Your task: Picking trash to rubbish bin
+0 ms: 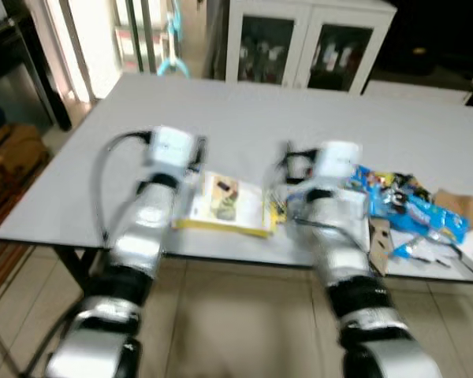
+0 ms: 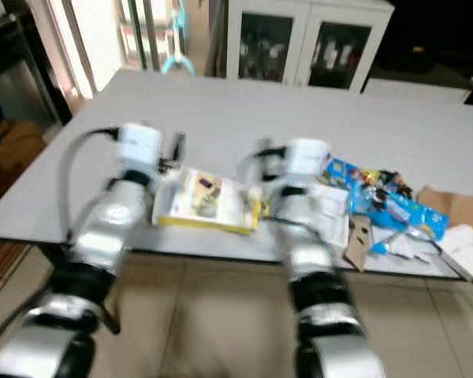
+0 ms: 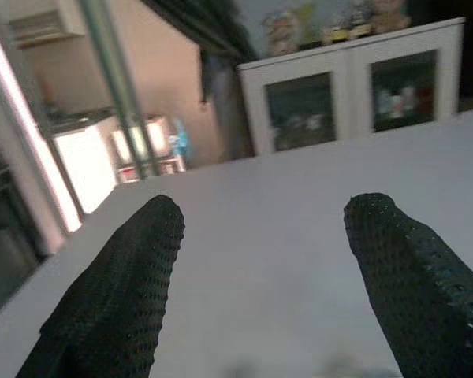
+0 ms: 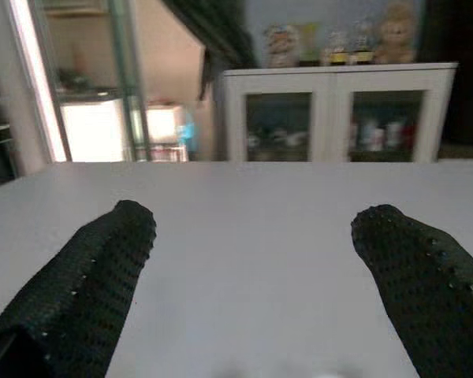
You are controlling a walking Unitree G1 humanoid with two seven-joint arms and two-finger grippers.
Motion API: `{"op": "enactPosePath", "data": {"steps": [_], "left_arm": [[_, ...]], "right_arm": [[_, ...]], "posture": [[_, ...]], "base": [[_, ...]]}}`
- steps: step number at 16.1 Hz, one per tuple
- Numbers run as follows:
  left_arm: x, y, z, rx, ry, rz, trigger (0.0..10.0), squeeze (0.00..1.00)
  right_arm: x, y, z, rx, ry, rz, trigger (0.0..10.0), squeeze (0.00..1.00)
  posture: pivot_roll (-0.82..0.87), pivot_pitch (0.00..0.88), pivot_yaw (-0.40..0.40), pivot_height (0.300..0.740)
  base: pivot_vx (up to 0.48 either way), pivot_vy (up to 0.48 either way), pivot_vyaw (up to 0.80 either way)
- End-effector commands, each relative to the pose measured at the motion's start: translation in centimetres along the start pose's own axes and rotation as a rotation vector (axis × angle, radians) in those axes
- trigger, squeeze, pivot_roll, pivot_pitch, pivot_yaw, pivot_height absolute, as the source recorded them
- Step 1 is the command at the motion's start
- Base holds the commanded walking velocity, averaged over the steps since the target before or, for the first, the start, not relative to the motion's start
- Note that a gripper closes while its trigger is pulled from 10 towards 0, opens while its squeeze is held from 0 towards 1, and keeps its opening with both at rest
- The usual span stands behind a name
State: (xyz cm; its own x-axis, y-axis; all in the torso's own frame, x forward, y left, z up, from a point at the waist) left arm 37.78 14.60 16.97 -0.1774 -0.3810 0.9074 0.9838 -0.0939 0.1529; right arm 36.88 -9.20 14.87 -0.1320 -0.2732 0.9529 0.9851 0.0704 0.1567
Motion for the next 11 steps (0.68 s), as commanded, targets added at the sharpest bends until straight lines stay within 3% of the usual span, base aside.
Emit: {"op": "enactPosePath", "data": {"steps": [1,4,11], "left_arm": [[0.72,0.20,-1.11,-0.030,-0.002,-0.019,10.0,0.00],[0.82,0.17,-1.17,-0.030,-0.006,-0.025,10.0,0.00],[1.03,0.17,-1.25,-0.036,-0.004,-0.036,10.0,0.00]], "right_arm": [[0.69,0.19,-1.55,-0.038,-0.012,-0.021,10.0,0.00],[0.61,0.20,-1.44,-0.034,-0.013,-0.017,10.0,0.00],[0.49,0.16,-1.37,-0.031,-0.015,-0.013,10.0,0.00]], "posture": [[0.04,0.014,-0.058,0.740],[0.04,0.014,-0.059,0.740],[0.04,0.014,-0.059,0.740]], "base": [[0.368,0.000,0.00],[0.314,0.000,0.00],[0.000,0.000,0.00]]}}
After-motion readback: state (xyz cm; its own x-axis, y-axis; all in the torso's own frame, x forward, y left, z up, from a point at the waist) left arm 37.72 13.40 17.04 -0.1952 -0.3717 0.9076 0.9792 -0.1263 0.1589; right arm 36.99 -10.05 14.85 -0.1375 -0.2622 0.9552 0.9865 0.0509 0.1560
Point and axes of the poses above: a point about 5 cm out from each wrist's last joint towards the gripper, its own y axis pointing out of the wrist towards the gripper, its own x axis along the axis of the wrist's last joint, z = x × y, the point moved 1 cm from there along y, pointing out of the wrist towards the gripper, and after that the axes turned 8 degrees about y, right-handed, at the moved point
